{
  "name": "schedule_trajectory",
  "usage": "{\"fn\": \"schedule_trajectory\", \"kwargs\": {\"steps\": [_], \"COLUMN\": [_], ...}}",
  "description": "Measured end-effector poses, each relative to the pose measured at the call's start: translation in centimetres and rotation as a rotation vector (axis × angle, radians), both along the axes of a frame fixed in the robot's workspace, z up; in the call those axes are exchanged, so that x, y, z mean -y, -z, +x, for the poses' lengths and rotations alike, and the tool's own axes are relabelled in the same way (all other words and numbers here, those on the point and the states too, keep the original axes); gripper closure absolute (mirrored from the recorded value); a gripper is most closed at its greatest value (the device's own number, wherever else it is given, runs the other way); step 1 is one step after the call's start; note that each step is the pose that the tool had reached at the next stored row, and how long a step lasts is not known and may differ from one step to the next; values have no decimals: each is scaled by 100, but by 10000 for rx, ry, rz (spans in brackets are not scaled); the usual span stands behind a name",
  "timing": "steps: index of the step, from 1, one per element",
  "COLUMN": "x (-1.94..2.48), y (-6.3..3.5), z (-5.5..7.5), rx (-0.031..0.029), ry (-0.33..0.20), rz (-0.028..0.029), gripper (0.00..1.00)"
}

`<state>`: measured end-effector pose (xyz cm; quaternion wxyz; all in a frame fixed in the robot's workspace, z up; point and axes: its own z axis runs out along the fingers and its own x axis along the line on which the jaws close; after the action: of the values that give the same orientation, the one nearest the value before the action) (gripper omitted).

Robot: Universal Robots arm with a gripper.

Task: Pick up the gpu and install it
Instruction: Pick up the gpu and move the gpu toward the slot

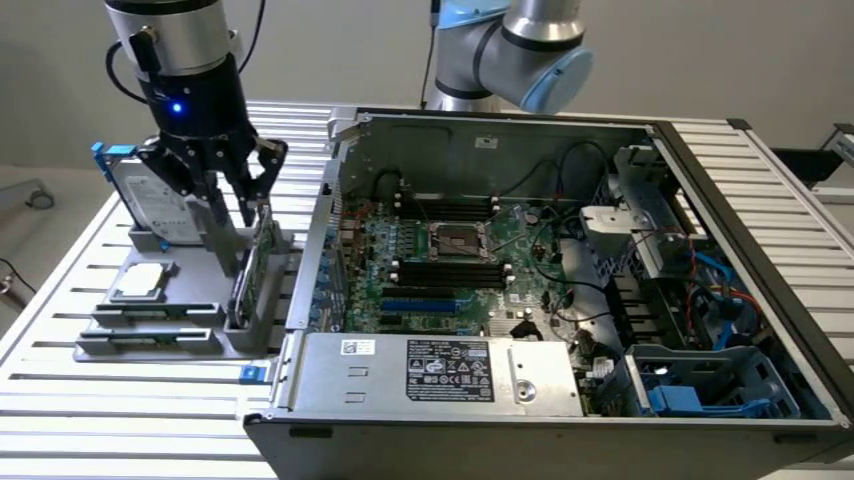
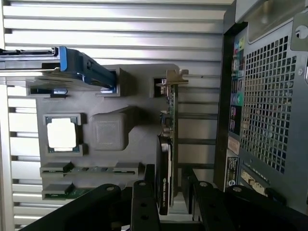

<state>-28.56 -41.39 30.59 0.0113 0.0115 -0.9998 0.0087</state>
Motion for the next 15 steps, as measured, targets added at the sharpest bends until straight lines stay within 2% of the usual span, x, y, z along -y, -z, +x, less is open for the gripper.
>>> {"fn": "schedule_trajectory", "kwargs": {"steps": [15], "x": [0], "y": [272], "z": [0], "rx": [0], "ry": [-66], "rz": [0], "gripper": [64]}}
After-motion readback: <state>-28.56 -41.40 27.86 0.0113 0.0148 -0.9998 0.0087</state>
